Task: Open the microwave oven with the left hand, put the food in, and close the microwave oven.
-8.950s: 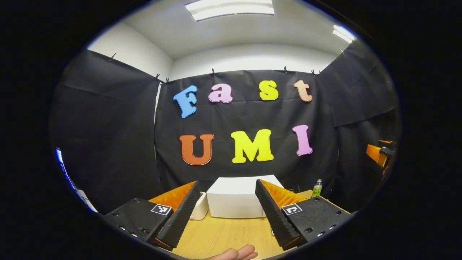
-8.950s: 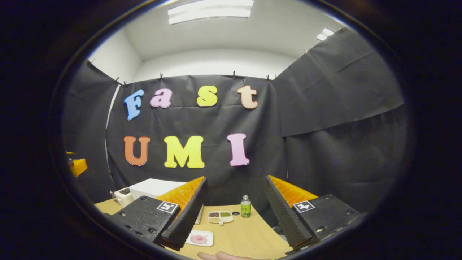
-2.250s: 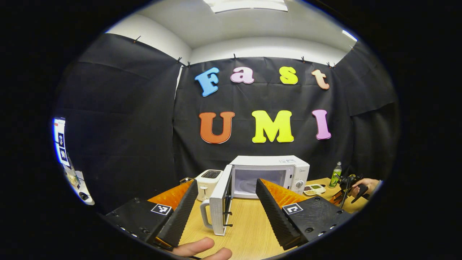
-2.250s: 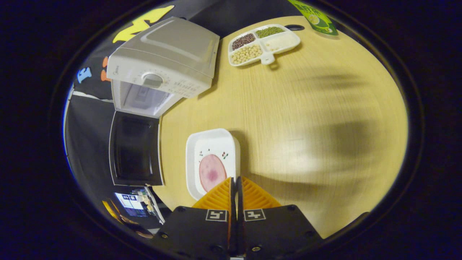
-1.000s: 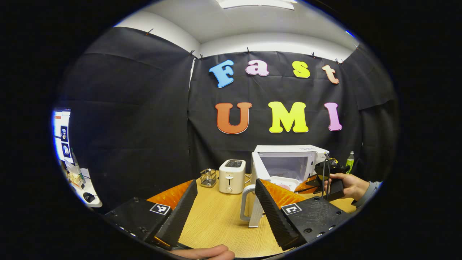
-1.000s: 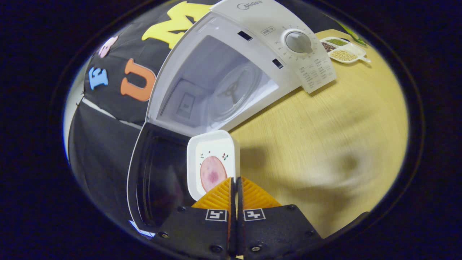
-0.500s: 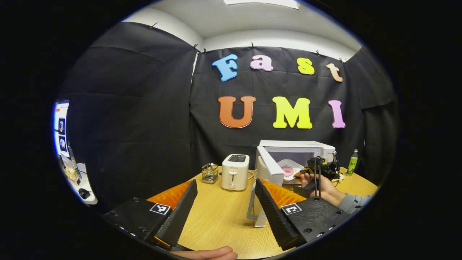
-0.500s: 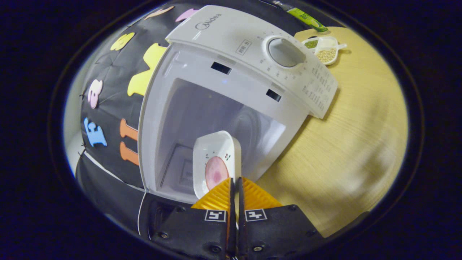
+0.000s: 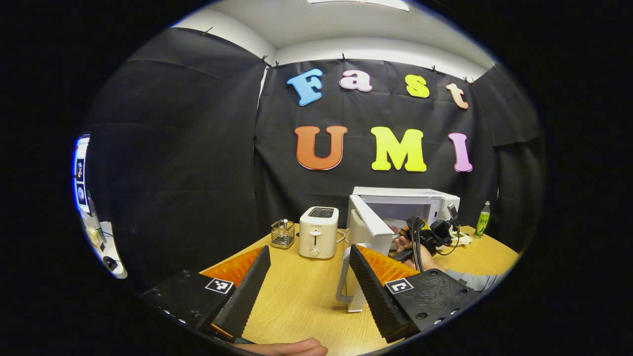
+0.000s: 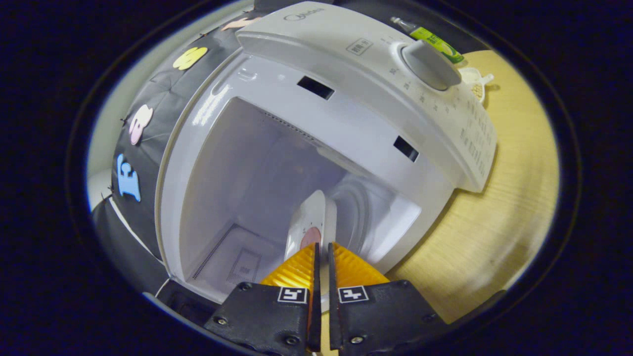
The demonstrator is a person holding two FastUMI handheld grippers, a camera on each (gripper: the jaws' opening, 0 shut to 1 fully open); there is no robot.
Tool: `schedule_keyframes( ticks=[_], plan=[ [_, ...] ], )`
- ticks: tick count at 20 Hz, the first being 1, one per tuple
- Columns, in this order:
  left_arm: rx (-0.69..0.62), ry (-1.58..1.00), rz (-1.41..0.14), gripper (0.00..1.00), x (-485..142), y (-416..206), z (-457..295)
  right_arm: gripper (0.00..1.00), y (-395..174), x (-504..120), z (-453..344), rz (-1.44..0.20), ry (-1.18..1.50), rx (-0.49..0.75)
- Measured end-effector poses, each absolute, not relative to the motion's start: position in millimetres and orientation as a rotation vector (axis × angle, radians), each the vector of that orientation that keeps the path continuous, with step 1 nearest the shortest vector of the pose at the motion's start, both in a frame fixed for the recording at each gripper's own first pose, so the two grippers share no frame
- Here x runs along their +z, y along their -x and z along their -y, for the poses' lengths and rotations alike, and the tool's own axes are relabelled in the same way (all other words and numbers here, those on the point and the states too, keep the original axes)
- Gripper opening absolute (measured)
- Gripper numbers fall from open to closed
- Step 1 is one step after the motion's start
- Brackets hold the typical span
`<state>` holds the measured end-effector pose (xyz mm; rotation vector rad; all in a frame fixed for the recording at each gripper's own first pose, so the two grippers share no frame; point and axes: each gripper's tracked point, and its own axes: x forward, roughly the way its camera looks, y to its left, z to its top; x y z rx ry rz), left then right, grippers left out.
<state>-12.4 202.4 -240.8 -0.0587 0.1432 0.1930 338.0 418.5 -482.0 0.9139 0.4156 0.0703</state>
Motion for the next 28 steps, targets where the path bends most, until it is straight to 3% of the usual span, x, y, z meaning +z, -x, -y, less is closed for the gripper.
schedule_keyframes(
  ticks=[3,6,7,8,9,10,11,12,16,17,18,19,21,22,23,24,25,26,28],
  plan=[
    [0.207,0.059,-0.157,0.95,-248,13,-204,0.06,-343,-478,-409,-0.335,-0.765,0.069],
    [0.22,0.053,-0.145,0.95,-248,14,-206,0.12,-337,-465,-396,-0.232,-0.583,0.065],
    [0.224,0.053,-0.146,0.95,-250,15,-207,0.05,-332,-456,-394,-0.206,-0.535,0.072],
    [0.23,0.052,-0.147,0.95,-253,16,-209,0.21,-327,-449,-393,-0.194,-0.478,0.076],
    [0.236,0.049,-0.148,0.95,-254,17,-211,0.19,-322,-442,-391,-0.183,-0.409,0.091],
    [0.239,0.045,-0.153,0.95,-257,17,-212,0.24,-316,-437,-392,-0.174,-0.345,0.108],
    [0.243,0.04,-0.156,0.95,-260,19,-214,0.46,-310,-434,-393,-0.173,-0.284,0.128],
    [0.252,0.036,-0.158,0.95,-262,19,-217,0.39,-303,-432,-394,-0.182,-0.23,0.152],
    [0.281,0.056,-0.142,0.95,-262,20,-234,0.62,-272,-416,-392,-0.195,-0.126,0.265],
    [0.278,0.062,-0.133,0.95,-262,18,-236,0.76,-262,-406,-387,-0.184,-0.11,0.286],
    [0.241,0.067,-0.138,0.95,-264,13,-231,0.72,-252,-396,-382,-0.175,-0.092,0.313],
    [0.216,0.076,-0.153,0.79,-269,9,-229,0.77,-241,-386,-378,-0.17,-0.09,0.346],
    [0.211,0.055,-0.173,0.64,-277,1,-235,0.82,-217,-371,-367,-0.197,-0.088,0.412],
    [0.212,0.031,-0.175,0.51,-278,-1,-237,0.84,-204,-363,-358,-0.212,-0.071,0.433],
    [0.242,0.01,-0.163,0.36,-280,-3,-246,1.0,-191,-352,-348,-0.211,-0.047,0.445],
    [0.231,0.009,-0.164,0.22,-283,-9,-245,0.99,-178,-340,-336,-0.205,-0.016,0.452],
    [0.198,0.018,-0.177,0.04,-288,-14,-238,0.91,-164,-326,-324,-0.184,0.013,0.458],
    [0.168,0.026,-0.183,0.05,-292,-19,-232,1.0,-152,-312,-313,-0.159,0.036,0.462],
    [0.134,0.029,-0.159,0.05,-292,-29,-230,1.0,-124,-288,-290,-0.13,0.056,0.467]
  ],
)
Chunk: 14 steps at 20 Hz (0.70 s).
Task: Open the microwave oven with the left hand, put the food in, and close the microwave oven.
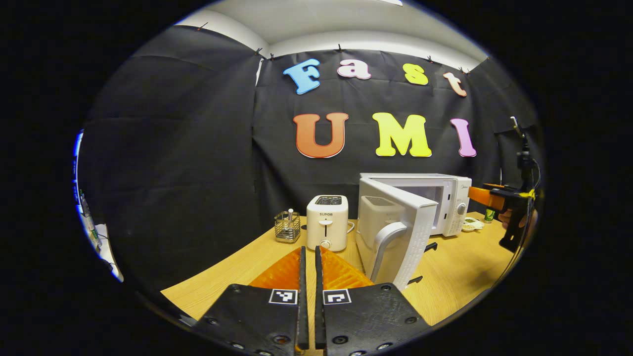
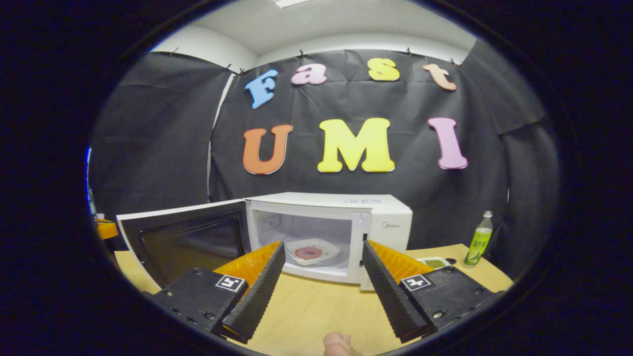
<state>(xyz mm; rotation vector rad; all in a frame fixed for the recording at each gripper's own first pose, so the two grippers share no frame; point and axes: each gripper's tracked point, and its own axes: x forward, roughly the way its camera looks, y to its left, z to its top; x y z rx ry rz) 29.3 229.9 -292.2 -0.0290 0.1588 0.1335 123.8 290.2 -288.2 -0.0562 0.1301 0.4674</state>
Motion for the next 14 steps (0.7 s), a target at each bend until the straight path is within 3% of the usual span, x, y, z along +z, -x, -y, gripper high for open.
schedule_keyframes(
  ticks=[1,5,6,7,14],
  plan=[
    [0.123,0.04,-0.156,0.0,-296,-35,-230,1.0,-112,-280,-280,-0.126,0.057,0.474],
    [0.022,0.107,-0.134,0.0,-303,-54,-209,0.99,-78,-247,-229,-0.138,0.099,0.441],
    [0.022,0.107,-0.129,0.0,-306,-58,-207,0.92,-72,-240,-216,-0.139,0.108,0.423],
    [-0.004,0.111,-0.136,0.0,-312,-60,-199,0.92,-68,-234,-208,-0.138,0.112,0.414],
    [-0.088,0.07,-0.162,0.0,-324,-64,-157,0.92,-56,-198,-153,-0.119,0.108,0.349]
  ],
)
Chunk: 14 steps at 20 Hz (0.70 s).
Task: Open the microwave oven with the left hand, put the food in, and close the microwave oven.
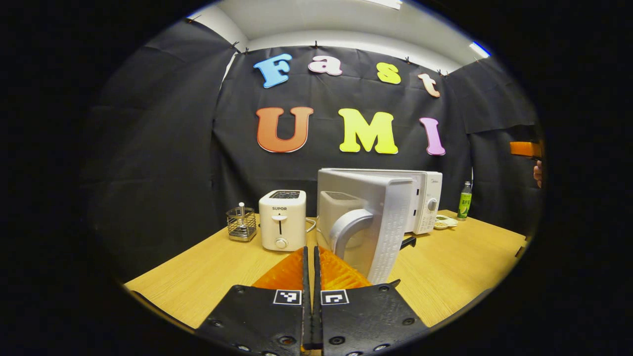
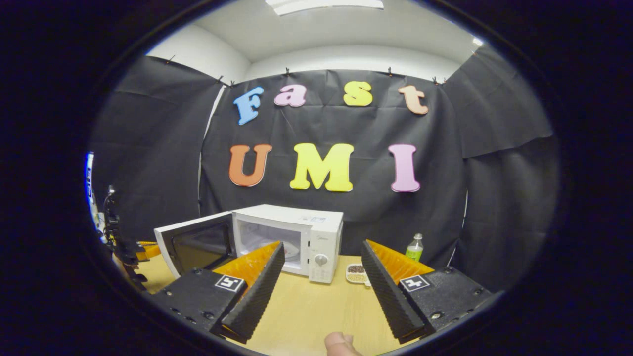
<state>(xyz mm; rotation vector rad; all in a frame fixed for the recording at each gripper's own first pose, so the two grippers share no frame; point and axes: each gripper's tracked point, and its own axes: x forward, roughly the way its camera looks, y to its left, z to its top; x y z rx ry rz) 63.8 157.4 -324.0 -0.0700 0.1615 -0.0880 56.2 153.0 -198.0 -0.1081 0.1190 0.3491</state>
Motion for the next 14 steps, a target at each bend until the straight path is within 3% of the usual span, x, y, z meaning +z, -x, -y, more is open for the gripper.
schedule_keyframes(
  ticks=[8,9,14],
  plan=[
    [-0.293,0.088,-0.142,0.0,-323,-87,-71,0.92,-51,-181,-115,-0.083,0.103,0.331],
    [-0.318,0.092,-0.144,0.0,-324,-93,-59,0.99,-49,-180,-111,-0.079,0.104,0.328],
    [-0.418,0.104,-0.143,0.0,-325,-127,-10,0.99,-53,-182,-88,-0.079,0.1,0.31]
  ],
)
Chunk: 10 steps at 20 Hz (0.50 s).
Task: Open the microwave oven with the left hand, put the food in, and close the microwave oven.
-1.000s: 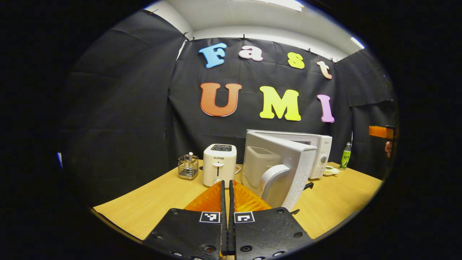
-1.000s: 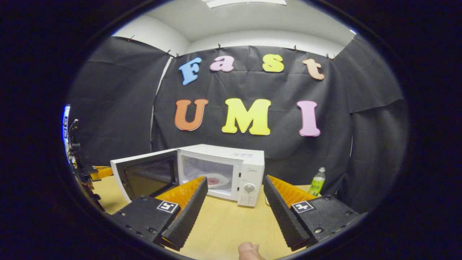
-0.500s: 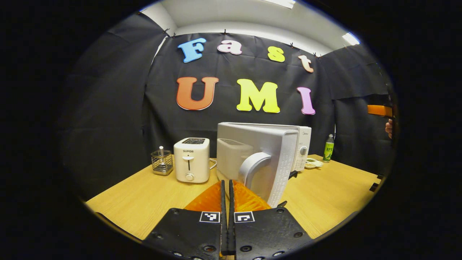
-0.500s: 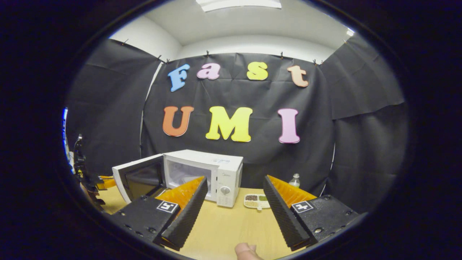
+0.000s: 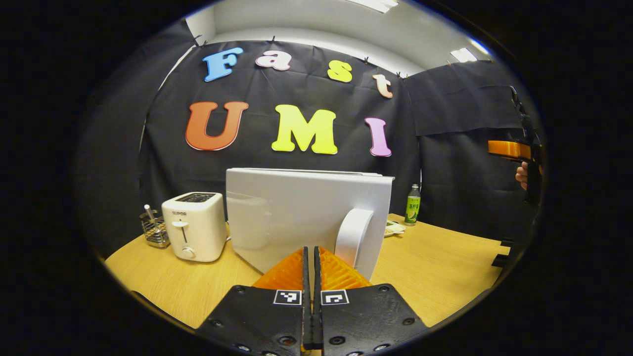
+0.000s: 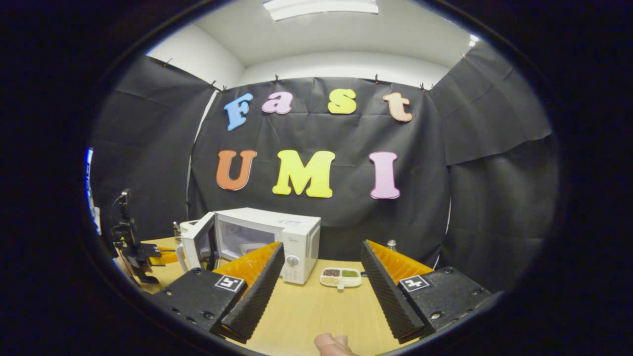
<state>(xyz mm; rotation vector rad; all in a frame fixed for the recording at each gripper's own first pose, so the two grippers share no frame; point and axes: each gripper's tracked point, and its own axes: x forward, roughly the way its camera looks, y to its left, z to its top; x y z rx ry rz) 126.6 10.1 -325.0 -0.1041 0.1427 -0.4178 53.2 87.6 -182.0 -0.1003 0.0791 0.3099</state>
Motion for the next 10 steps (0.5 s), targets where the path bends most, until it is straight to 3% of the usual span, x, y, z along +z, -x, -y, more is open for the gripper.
schedule_keyframes(
  ticks=[8,9,10],
  plan=[
    [-0.428,0.123,-0.189,0.0,-342,-182,46,0.99,-63,-192,-64,-0.103,0.089,0.289],
    [-0.428,0.131,-0.191,0.0,-342,-188,52,0.92,-65,-196,-62,-0.109,0.086,0.29],
    [-0.424,0.131,-0.192,0.0,-342,-196,57,0.99,-67,-198,-61,-0.115,0.084,0.288]
  ],
)
